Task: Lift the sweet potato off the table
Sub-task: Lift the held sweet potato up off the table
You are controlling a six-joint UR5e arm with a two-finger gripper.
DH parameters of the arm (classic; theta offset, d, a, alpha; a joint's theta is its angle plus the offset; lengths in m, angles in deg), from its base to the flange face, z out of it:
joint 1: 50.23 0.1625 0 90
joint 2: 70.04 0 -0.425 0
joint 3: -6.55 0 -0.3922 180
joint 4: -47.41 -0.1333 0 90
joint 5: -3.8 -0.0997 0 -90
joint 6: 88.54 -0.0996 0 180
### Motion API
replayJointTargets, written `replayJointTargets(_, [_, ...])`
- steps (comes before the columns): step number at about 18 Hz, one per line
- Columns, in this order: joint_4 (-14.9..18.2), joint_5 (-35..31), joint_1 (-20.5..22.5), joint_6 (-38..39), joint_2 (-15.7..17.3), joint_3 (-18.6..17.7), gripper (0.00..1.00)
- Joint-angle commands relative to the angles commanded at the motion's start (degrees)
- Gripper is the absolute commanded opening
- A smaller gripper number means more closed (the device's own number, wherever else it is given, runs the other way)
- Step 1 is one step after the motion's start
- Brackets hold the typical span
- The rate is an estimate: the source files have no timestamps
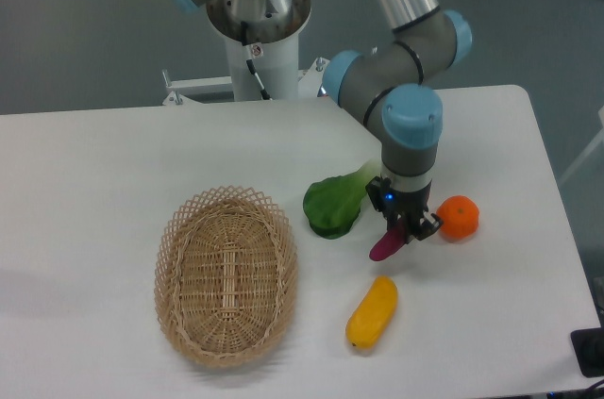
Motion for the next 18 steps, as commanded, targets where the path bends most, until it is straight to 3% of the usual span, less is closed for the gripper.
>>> replayJointTargets(4, [14.4,2.0,0.5,-0.2,4.3,6.2,0.31])
replayJointTargets(8, [23.2,5.8,1.7,-0.2,7.5,11.3,0.31])
replayJointTargets(12, [28.3,10.6,4.7,-0.2,9.0,14.1,0.31])
replayJointTargets(18, [28.5,11.1,4.8,-0.4,9.0,14.5,0.31])
